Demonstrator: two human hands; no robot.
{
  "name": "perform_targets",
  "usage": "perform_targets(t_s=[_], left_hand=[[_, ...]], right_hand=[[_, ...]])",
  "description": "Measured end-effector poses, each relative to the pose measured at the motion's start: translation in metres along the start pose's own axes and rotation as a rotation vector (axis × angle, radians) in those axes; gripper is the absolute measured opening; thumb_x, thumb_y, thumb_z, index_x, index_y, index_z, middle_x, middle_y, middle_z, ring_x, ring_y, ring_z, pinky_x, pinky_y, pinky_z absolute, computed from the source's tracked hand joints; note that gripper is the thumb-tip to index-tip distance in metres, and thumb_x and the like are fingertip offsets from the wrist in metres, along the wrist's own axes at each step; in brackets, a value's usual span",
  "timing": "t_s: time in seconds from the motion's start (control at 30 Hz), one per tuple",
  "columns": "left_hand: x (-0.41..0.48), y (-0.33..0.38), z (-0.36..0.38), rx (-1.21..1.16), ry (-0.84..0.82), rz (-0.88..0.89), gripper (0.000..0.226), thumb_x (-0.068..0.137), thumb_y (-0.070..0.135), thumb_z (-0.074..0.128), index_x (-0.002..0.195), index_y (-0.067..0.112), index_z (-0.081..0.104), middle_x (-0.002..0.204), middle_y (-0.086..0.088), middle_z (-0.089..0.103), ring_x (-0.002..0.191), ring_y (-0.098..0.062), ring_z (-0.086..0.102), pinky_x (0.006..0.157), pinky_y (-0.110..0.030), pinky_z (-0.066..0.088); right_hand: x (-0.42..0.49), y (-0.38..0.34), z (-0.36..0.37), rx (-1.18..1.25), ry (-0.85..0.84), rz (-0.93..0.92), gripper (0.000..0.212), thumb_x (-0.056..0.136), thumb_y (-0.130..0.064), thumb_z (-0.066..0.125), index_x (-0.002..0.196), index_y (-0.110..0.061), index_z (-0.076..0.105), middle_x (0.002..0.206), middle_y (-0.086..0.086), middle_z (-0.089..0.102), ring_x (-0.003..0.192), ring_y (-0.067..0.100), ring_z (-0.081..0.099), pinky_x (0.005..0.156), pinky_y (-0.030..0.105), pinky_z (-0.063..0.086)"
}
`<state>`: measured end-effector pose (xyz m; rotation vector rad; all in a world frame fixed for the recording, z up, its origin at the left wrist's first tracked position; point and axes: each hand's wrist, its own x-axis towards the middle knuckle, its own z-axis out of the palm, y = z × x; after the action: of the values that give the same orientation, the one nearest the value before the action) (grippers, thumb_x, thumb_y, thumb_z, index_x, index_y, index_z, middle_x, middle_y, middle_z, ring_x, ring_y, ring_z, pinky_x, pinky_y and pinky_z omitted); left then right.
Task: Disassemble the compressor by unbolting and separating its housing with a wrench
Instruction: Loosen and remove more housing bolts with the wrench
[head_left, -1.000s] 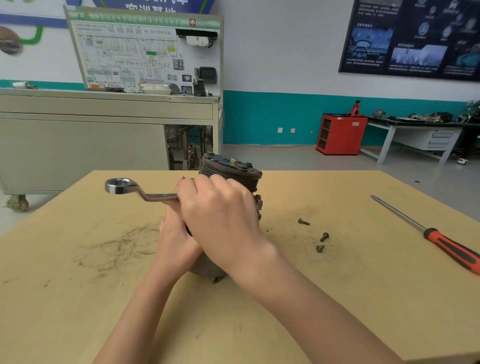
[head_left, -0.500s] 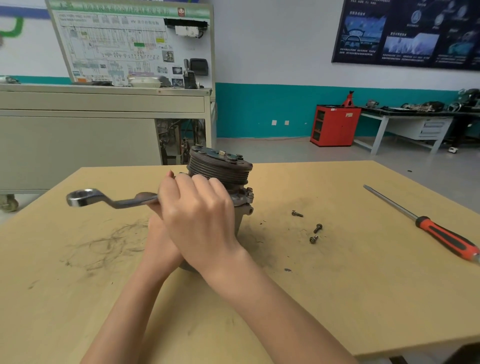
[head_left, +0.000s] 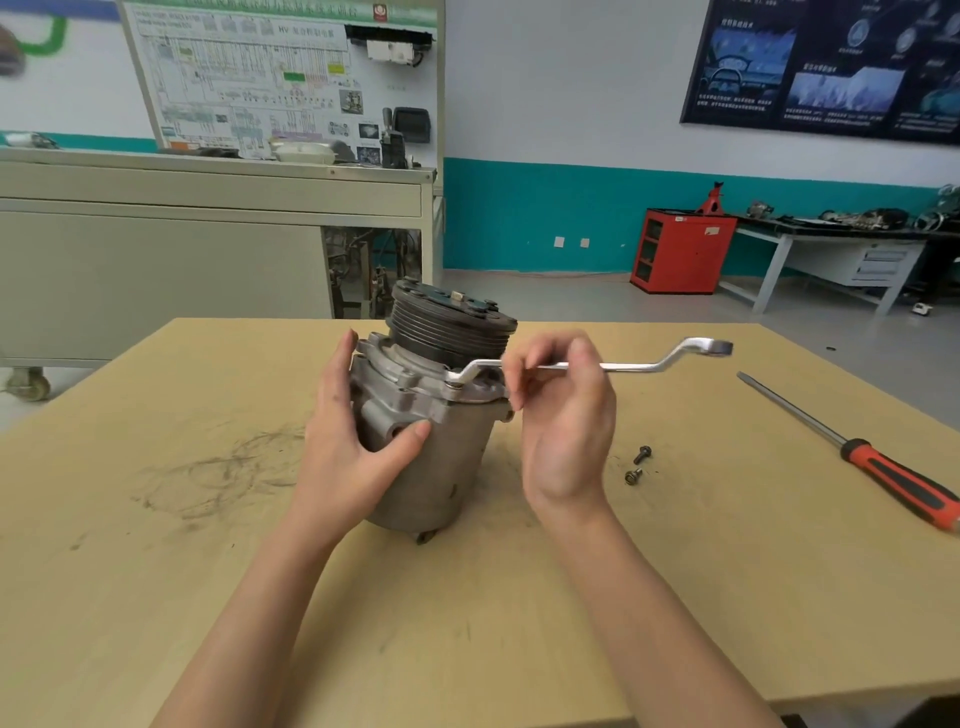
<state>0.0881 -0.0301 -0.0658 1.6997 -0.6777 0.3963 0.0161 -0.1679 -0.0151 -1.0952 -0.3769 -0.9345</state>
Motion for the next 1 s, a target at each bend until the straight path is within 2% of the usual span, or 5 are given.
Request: perform_targets(t_s=[0.23,0.37,0.8,0.93,1.0], left_hand=[[-0.001,0.008,-0.002,0.032,0.0,-0.034,0.089,0.061,0.059,0.063,0.133,0.064,0.012,0.149,0.024,0.027,0.137,-0.005,0.033,0.114,-0.046,0.03],[-0.002,0.008,-0.001,0.027,0.005,-0.038,0.088,0.061,0.059,0.063,0.132,0.067,0.012,0.148,0.025,0.027,0.137,-0.004,0.033,0.114,-0.045,0.031],[-0.003,0.011,0.0,0.064,0.028,-0.037,0.089,0.062,0.059,0.061,0.138,0.057,0.014,0.148,0.023,0.029,0.136,-0.001,0.032,0.114,-0.047,0.029],[-0.001,0.007,0.001,0.068,0.026,-0.046,0.092,0.063,0.057,0.063,0.145,0.032,0.029,0.146,0.008,0.041,0.133,-0.011,0.041,0.108,-0.051,0.035],[0.0,0.008,0.001,0.064,0.034,-0.024,0.077,0.063,0.054,0.062,0.135,0.045,0.035,0.132,0.025,0.047,0.123,-0.001,0.046,0.102,-0.052,0.039]], right_hand=[[0.029,0.01,-0.016,0.467,0.181,0.534,0.022,0.073,-0.023,0.037,0.059,-0.011,0.049,0.052,0.004,0.047,0.04,0.015,0.038,0.04,0.019,0.032],[0.035,0.005,-0.023,0.412,0.166,0.585,0.037,0.092,-0.022,0.031,0.066,-0.008,0.052,0.059,0.01,0.059,0.045,0.017,0.05,0.043,0.019,0.04],[0.016,-0.033,0.029,-1.079,-0.248,-0.637,0.042,0.09,-0.031,0.049,0.067,0.002,0.062,0.053,0.009,0.059,0.042,0.025,0.055,0.04,0.034,0.047],[0.005,-0.024,0.04,-1.259,-0.308,-0.753,0.03,0.086,-0.027,0.067,0.07,-0.003,0.062,0.057,0.008,0.058,0.045,0.026,0.056,0.038,0.029,0.043],[0.001,-0.022,0.046,-1.283,-0.297,-0.809,0.028,0.086,-0.026,0.065,0.069,-0.005,0.062,0.057,0.006,0.058,0.045,0.023,0.057,0.039,0.024,0.038]])
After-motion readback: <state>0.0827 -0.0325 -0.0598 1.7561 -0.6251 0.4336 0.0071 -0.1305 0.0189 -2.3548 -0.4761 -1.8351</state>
